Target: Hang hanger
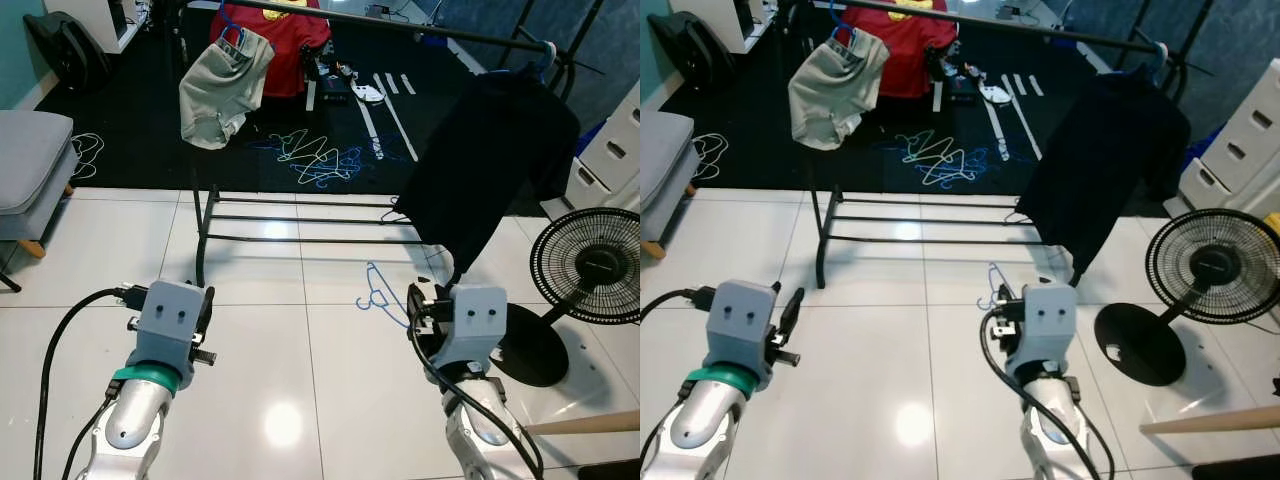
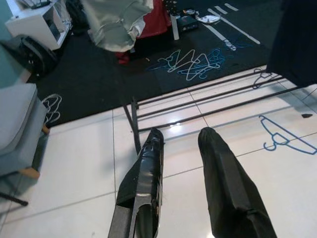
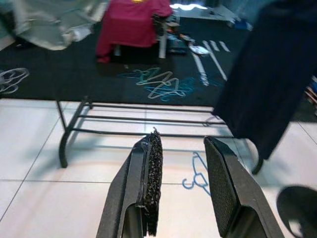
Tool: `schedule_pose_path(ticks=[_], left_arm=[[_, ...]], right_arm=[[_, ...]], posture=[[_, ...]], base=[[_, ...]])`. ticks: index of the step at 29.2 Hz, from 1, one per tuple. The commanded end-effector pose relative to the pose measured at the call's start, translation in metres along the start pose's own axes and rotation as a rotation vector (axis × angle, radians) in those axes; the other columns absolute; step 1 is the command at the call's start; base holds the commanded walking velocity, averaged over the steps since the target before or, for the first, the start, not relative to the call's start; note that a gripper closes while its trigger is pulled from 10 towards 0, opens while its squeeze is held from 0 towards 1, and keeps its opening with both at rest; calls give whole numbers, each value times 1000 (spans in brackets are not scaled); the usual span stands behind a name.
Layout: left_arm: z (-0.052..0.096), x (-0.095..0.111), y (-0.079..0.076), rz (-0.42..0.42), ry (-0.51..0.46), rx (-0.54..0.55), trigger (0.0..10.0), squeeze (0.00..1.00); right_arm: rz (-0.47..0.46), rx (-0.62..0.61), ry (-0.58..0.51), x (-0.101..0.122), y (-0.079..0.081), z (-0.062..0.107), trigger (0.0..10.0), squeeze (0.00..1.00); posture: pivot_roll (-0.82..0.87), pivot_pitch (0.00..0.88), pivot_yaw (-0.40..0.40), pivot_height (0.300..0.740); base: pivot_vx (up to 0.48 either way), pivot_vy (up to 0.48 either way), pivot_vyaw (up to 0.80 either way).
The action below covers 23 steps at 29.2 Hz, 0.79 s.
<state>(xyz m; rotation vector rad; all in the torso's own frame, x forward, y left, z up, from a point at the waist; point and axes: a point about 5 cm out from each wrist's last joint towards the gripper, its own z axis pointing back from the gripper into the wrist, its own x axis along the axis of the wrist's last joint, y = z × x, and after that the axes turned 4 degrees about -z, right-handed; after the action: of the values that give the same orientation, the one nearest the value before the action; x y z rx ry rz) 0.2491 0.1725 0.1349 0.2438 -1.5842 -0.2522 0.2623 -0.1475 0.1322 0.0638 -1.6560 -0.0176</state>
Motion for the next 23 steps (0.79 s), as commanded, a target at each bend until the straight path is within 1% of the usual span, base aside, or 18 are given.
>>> schedule_pose_path(ticks=[1,9,23], left_arm=[[-1,-2,-6,21,14,-29,10000,0],[-4,-1,-10,42,15,-58,10000,0],[-6,-1,-13,38,20,-81,10000,0]], right_arm=[[0,-27,40,-8,-7,4,10000,0],[5,-24,35,-9,-7,3,10000,0],[4,-23,38,-11,-7,3,10000,0]], posture=[[4,50,-2,740],[2,48,-2,740],[1,51,-3,740]], base=[[0,0,-800],[0,0,-800],[0,0,-800]])
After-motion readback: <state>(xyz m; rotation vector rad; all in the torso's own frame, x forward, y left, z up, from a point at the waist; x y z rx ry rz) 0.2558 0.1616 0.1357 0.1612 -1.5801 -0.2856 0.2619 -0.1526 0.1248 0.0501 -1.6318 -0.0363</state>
